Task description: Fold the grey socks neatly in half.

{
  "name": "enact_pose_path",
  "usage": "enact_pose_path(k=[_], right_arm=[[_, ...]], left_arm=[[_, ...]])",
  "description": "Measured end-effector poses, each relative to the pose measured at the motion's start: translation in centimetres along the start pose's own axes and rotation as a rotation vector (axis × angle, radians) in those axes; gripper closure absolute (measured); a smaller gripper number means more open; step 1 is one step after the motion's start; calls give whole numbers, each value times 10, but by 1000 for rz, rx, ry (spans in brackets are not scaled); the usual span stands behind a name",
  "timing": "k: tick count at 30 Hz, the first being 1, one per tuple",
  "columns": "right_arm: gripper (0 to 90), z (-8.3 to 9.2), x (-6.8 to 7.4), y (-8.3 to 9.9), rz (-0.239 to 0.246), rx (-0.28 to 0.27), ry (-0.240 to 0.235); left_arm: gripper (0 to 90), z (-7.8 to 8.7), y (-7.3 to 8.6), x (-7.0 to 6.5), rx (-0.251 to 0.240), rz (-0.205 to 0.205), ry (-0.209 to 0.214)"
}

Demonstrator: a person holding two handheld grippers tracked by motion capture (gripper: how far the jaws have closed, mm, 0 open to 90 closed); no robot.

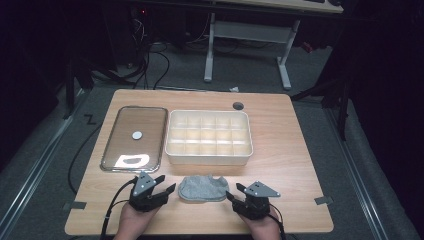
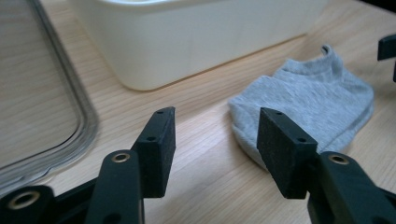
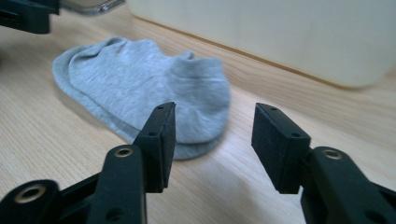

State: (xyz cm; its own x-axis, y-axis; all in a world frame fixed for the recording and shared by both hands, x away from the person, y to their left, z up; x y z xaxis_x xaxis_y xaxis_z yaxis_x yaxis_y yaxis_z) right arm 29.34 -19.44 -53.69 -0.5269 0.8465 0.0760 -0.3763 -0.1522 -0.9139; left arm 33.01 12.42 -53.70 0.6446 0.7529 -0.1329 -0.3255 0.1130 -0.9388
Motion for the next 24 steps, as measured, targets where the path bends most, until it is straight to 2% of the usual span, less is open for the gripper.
enact_pose_path(k=[5, 7, 11, 21, 24], right_arm=[[480, 5, -5, 0, 8, -12, 18], [480, 4, -9, 1, -11, -12, 6], [480, 5, -10, 4, -9, -1, 9], [474, 7, -14, 4, -28, -16, 13], [471, 7, -14, 3, -29, -19, 16]], left_arm=[[460, -1, 0, 3, 12, -28, -12], [457, -3, 1, 4, 22, -29, -13], [455, -4, 2, 4, 28, -31, -14], [448, -4, 2, -1, 34, -49, -9], [447, -5, 2, -1, 35, -43, -7]])
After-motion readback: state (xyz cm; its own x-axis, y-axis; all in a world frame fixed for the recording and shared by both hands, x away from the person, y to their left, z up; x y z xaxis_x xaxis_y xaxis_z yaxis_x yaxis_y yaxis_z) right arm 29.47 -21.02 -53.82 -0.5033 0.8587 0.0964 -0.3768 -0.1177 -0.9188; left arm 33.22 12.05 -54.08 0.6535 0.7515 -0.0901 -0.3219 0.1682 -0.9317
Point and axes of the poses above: each handheld gripper's, and its own axes: z roughly backward along the jaws, y roughly out of its underside, x roughly to its left, the point moved 3 cm from there along -z, roughly forward along the jaws, and after that the axes turned 11 degrees about -x, right-handed, at the moved point
